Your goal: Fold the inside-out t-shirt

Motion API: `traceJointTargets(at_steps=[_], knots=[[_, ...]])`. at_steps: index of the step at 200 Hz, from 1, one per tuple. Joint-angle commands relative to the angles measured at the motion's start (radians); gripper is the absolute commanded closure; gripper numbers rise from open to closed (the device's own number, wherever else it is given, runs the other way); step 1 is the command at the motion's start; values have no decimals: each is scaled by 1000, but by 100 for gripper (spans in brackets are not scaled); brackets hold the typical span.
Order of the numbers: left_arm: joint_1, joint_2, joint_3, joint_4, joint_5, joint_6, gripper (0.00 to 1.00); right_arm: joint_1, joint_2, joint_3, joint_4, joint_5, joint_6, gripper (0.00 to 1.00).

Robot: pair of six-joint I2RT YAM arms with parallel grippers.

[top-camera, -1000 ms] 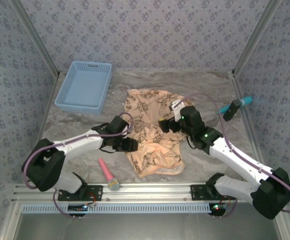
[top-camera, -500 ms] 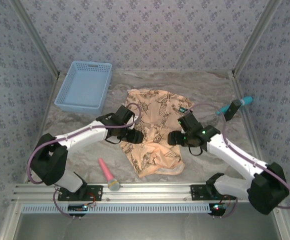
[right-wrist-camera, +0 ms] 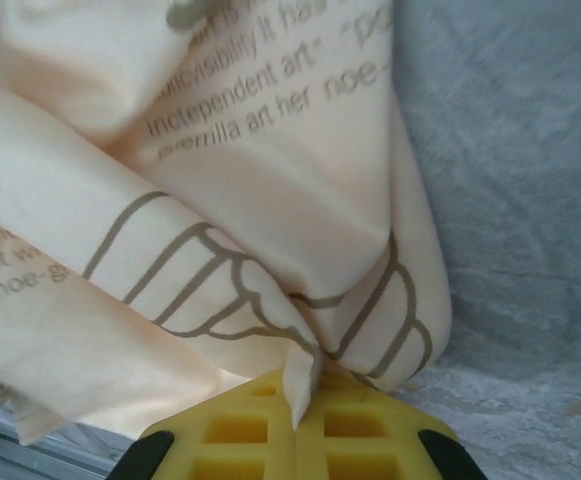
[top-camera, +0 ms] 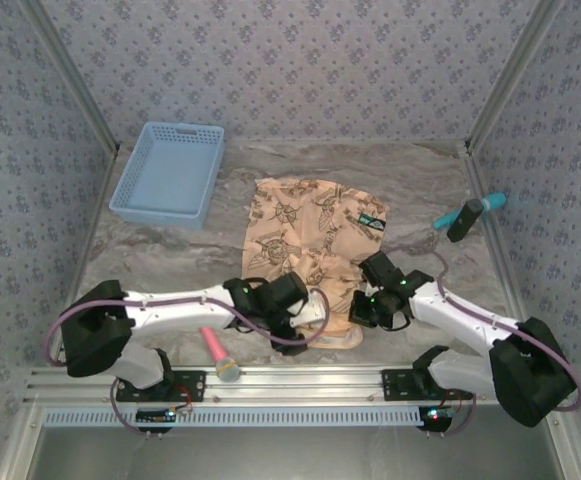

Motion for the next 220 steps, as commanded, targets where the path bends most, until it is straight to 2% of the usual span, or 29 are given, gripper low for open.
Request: traceJointTargets(at_steps=[1, 37, 51, 65, 73, 83, 91, 105, 122, 140, 153, 173, 192, 200, 214, 220], knots=[[-47, 70, 19, -65, -56, 103, 35, -48, -77, 11, -26, 6, 91, 100], [-86, 149, 46, -69, -146, 67, 35, -110, -113, -6, -27, -27, 127, 100], [-104, 212, 78, -81, -240, 47, 36, -120, -112, -8, -27, -29, 130, 100], [-113, 273, 107, -96, -274, 50, 40, -131, -115, -9, -23, -29, 145, 100], [-115, 297, 117, -93, -285, 54, 48, -140, -117, -11, -22, -30, 153, 100], [-115, 304, 122, -85, -312, 56, 66, -160, -121, -8, -25, -33, 162, 100], [-114, 289, 125, -85, -325, 67, 86, -179, -127, -3, -26, -38, 169, 100], [-115, 217, 122, -70, -321, 109, 100, -221, -143, 9, -27, -50, 183, 100], [-97, 108, 121, -37, -278, 187, 100, -276, -166, 44, -27, -59, 203, 100], [-8, 27, 187, -69, -133, 213, 100, -334, -181, 116, -27, -66, 216, 100], [39, -21, 229, -77, -93, 267, 100, -367, -182, 188, -27, -64, 220, 100], [108, -37, 362, -183, 12, 380, 100, -402, -180, 304, -62, -56, 229, 100], [167, -12, 473, -256, 58, 478, 100, -420, -179, 413, -78, -19, 243, 100], [198, -2, 484, -250, 74, 502, 94, -421, -175, 443, -79, -5, 247, 100], [247, 2, 462, -204, 106, 517, 70, -418, -165, 470, -82, 12, 261, 100], [264, -2, 438, -167, 125, 512, 65, -416, -162, 467, -81, 16, 275, 100]])
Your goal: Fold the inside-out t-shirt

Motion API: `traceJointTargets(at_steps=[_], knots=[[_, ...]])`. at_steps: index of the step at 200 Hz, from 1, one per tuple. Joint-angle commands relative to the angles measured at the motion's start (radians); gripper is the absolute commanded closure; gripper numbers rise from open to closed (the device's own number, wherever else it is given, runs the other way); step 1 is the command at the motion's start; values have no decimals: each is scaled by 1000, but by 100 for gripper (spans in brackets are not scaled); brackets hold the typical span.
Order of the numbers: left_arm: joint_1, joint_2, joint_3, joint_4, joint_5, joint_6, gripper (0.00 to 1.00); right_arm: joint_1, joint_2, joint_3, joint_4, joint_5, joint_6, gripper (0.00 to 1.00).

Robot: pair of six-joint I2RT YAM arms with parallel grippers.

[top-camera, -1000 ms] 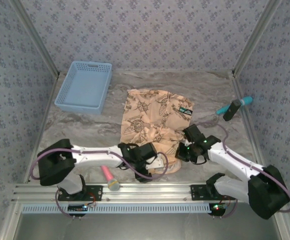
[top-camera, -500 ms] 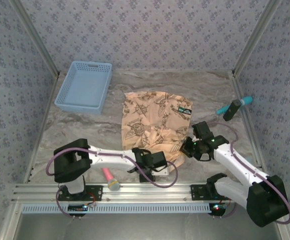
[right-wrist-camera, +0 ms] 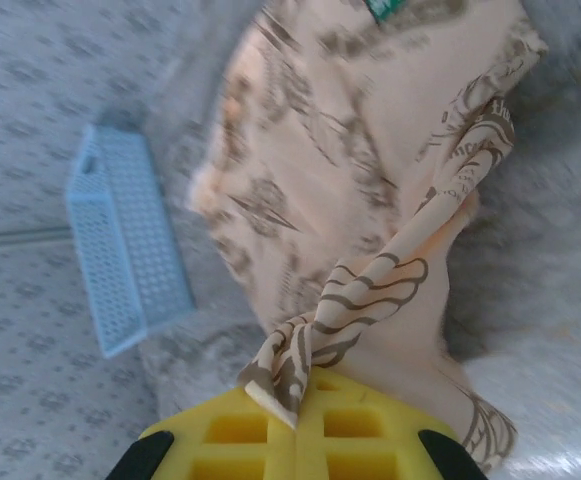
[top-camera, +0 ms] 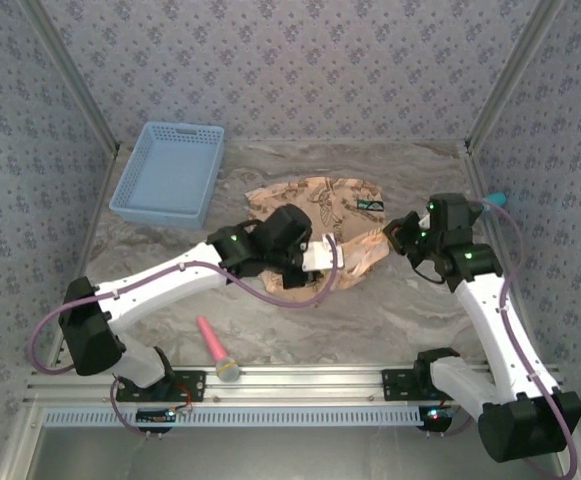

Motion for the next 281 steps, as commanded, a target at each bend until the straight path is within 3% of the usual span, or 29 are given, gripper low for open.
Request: traceJointTargets(at_steps=[1, 22, 49, 71, 95, 145, 167, 188, 211, 243, 281], knots=[[66, 6, -46, -7, 113, 92, 65, 1, 2, 32, -41, 44, 51, 100], [82, -14, -157, 140, 124, 6, 47, 11, 5, -46, -10, 61, 111, 100], [26, -3, -298, 311, 96, -176, 41, 18, 24, -146, 31, 42, 140, 100], [-27, 57, -352, 379, 42, -234, 40, 20, 27, -177, 13, 52, 117, 100], [-32, 141, -307, 396, -32, -227, 39, -1, 16, -196, -19, 45, 99, 100], [-30, 314, -141, 338, -105, -80, 39, -39, -15, -220, 1, 33, 119, 100], [-23, 358, -110, 301, -97, -23, 47, -55, -17, -220, 3, 27, 118, 100], [-14, 369, -98, 289, -82, 8, 79, -78, -9, -220, 3, 13, 102, 100], [-6, 354, -115, 291, -95, 73, 97, -117, -7, -226, 3, -8, 92, 100], [27, 311, -127, 278, -15, 121, 100, -159, -7, -226, 4, -18, 78, 100], [17, 223, -11, 182, 5, 92, 100, -180, -28, -183, -9, 12, 62, 100]])
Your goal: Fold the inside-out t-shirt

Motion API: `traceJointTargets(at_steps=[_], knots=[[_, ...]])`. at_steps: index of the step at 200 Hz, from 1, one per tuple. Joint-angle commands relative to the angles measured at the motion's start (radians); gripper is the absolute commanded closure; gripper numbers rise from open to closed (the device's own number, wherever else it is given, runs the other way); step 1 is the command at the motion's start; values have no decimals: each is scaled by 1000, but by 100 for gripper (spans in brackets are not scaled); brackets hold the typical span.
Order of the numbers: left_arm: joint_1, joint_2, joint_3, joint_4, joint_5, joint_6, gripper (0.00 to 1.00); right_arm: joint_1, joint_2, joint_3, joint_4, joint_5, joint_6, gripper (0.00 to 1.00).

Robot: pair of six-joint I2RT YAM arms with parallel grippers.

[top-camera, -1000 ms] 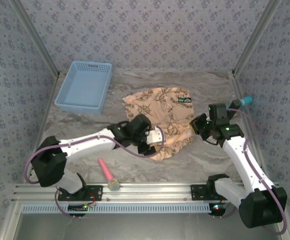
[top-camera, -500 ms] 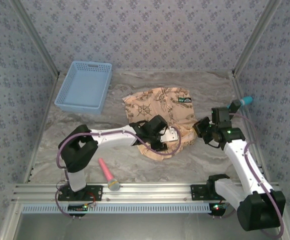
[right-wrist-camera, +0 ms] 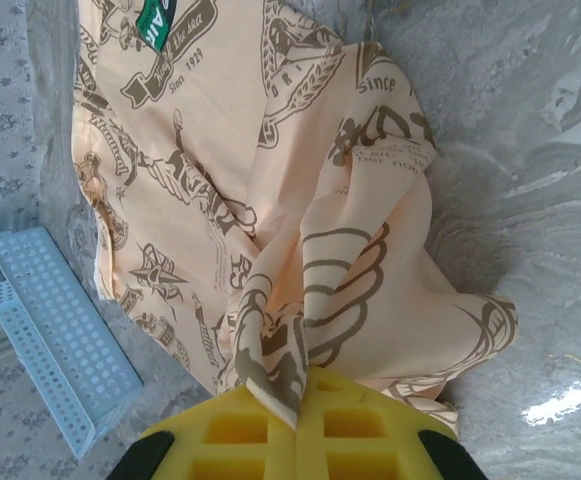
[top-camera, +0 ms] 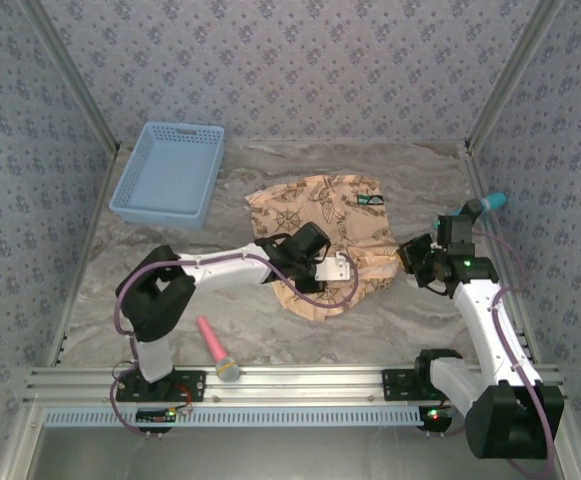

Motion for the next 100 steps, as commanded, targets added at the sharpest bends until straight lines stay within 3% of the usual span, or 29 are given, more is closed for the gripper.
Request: traceJointTargets(at_steps=[1, 38, 61, 100], knots=[[-9, -101, 102, -87, 39, 12, 100, -14, -25, 43, -13, 18, -24, 100], [39, -124, 376, -267, -52, 12, 100, -14, 43, 208, 121, -46, -43, 100], [118, -60, 661, -458, -110, 23, 100, -25, 135, 397, 146, -20, -87, 100], [174, -5, 1054, -555, -248, -27, 100, -27, 291, 735, 145, -66, -100, 100]])
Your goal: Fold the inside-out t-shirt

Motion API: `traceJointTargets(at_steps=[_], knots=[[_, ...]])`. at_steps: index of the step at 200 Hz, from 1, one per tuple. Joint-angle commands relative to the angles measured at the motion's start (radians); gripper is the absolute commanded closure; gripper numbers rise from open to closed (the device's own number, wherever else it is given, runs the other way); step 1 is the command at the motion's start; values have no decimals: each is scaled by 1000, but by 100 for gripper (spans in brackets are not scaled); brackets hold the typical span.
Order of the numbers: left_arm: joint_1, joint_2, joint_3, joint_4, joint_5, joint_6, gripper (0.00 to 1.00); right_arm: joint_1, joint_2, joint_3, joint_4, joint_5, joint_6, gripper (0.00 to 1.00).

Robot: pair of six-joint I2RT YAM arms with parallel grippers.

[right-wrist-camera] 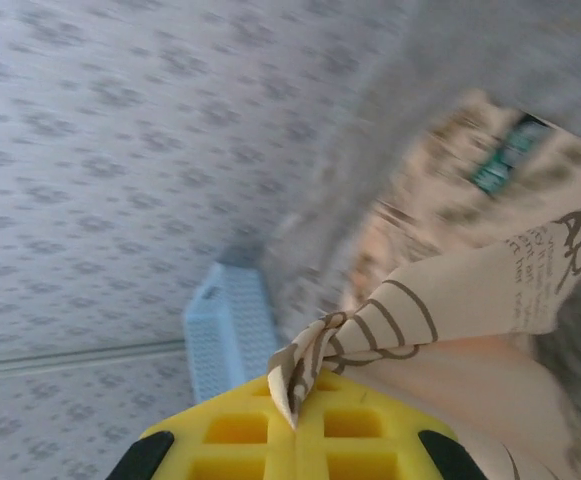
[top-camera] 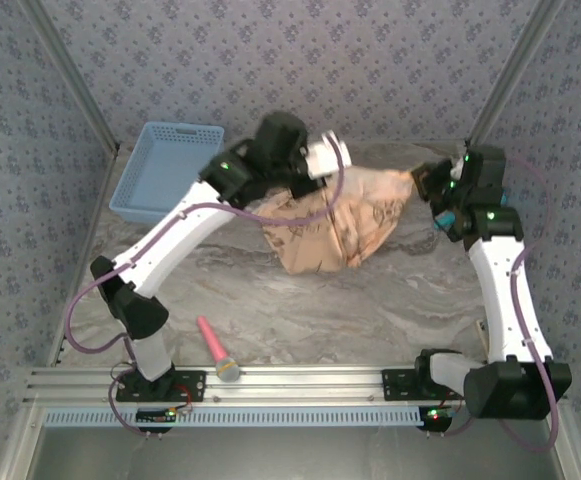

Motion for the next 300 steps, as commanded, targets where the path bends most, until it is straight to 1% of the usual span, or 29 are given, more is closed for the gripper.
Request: traceJointTargets(at_steps=[1, 11, 22, 39, 56, 69, 87, 109, 132, 146, 161, 177, 191, 204, 217, 233, 235, 242, 254, 273, 285, 300], knots=[[9, 17, 172, -136, -106, -35, 100, -5, 62, 172, 25, -38, -34, 100], [7, -2, 206, -132, -109, -51, 100, -1, 76, 232, 13, -49, -37, 100], [-1, -44, 201, -121, -79, -62, 100, 3, 67, 271, -2, -40, -42, 100], [-30, -127, 117, -76, -30, -50, 100, 4, 17, 298, -38, 3, -60, 100], [-85, -199, 19, -34, 9, -3, 100, -20, -47, 318, -91, 18, -88, 100], [-140, -237, -24, -9, -19, 18, 100, -43, -97, 329, -138, 8, -99, 100], [-198, -257, -1, -21, -41, 4, 100, -69, -143, 355, -191, -16, -91, 100], [-233, -266, 51, -15, -28, -24, 100, -91, -169, 387, -207, -15, -86, 100], [-234, -252, 68, 22, -33, -24, 100, -111, -149, 408, -194, -1, -74, 100], [-223, -219, 77, 22, -45, -7, 100, -131, -100, 419, -186, -29, -71, 100], [-188, -170, 86, 15, -38, -18, 100, -145, -24, 421, -134, -65, -71, 100], [-139, -119, 92, 4, -14, -51, 100, -134, 68, 428, -77, -97, -63, 100], [-102, -80, 86, -1, 1, -85, 100, -112, 161, 473, -66, -100, -83, 100], [-72, -57, 60, -8, 10, -113, 100, -59, 246, 545, -80, -82, -121, 100], [-38, -51, 0, 3, 26, -160, 100, 12, 323, 622, -90, -57, -150, 100], [6, -72, -127, 29, 45, -279, 100, 108, 425, 732, -112, -29, -174, 100], [10, -77, -144, 55, 46, -295, 100, 118, 440, 746, -112, -25, -176, 100], [20, -99, -239, 92, 53, -347, 100, 172, 483, 798, -158, -9, -186, 100], [24, -147, -434, 168, 71, -430, 100, 262, 565, 863, -180, 13, -199, 100], [20, -233, -744, 339, 157, -617, 100, 429, 687, 905, -193, 27, -207, 100], [-2, -282, -926, 445, 201, -747, 100, 538, 770, 908, -203, 20, -209, 100], [-63, -330, -1110, 568, 230, -852, 100, 665, 875, 901, -214, 5, -217, 100]])
